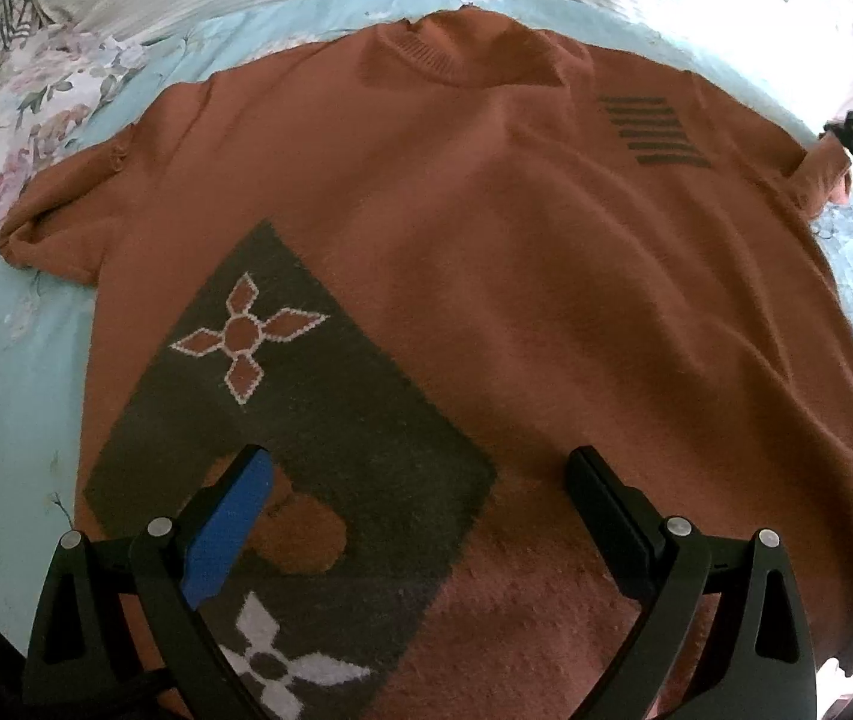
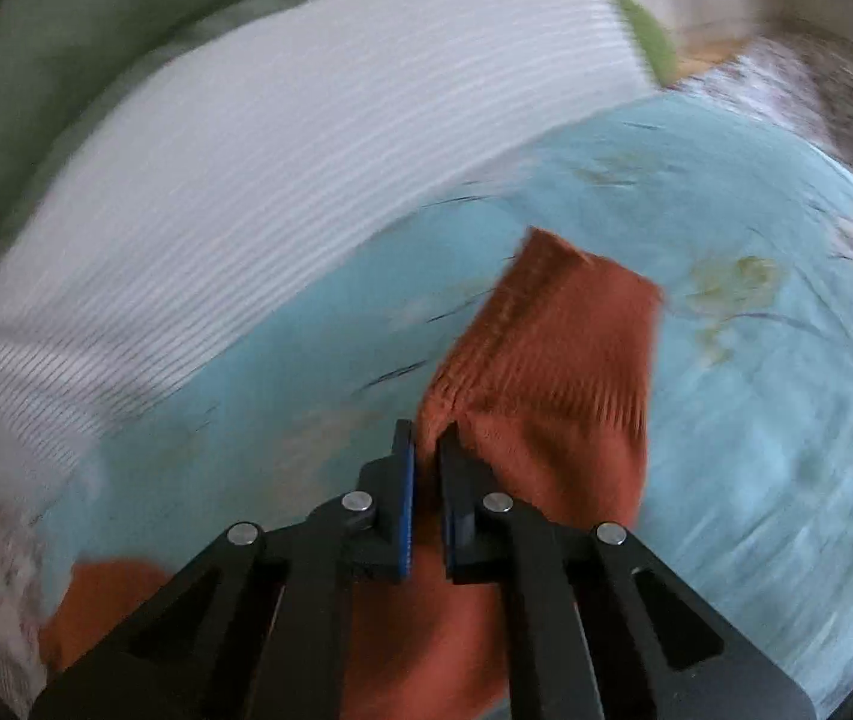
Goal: Fold small clothes
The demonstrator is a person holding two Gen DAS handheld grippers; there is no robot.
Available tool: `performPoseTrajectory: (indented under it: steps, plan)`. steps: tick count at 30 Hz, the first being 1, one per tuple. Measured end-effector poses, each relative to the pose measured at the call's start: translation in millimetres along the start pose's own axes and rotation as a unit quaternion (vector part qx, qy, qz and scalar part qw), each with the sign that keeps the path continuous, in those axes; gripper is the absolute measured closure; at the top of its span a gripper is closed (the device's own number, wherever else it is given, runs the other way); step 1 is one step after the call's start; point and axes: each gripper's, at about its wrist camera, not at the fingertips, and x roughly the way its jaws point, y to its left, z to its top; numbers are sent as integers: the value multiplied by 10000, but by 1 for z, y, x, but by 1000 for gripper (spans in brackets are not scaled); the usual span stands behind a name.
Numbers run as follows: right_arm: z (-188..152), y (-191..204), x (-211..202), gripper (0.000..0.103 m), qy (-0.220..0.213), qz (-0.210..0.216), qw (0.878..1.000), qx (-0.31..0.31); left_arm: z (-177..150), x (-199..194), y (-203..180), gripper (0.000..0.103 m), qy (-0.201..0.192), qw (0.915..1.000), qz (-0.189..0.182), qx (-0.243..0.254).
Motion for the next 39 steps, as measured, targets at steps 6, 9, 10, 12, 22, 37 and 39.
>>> performPoseTrajectory:
  steps: [6,9,10,12,22,37,39]
  plan:
    - [-50,94,-19,95,393,1267,9898,-516,-8,-15,5,4,-179,9997,-170,-85]
    - [-85,152,-22,95,671,1945,9759,-722,-13,-20,14,4,-236,9992,-227,-213]
    - [-99,174,-21,95,798,2175,9697,-781,-14,-21,18,4,-245,9990,-249,-274]
    - [-122,210,-17,95,1005,2539,9578,-900,-17,-23,26,4,-245,9983,-323,-426]
    - [-266,356,23,95,2109,3147,9069,-1843,-14,-25,85,4,-472,9884,-848,-1169]
    - [-276,305,10,78,2259,3036,9153,-1382,93,26,107,4,-611,9703,-1841,-1444]
    - [-264,283,-4,70,2060,2977,9248,-1171,113,40,104,4,-559,9667,-2019,-1469]
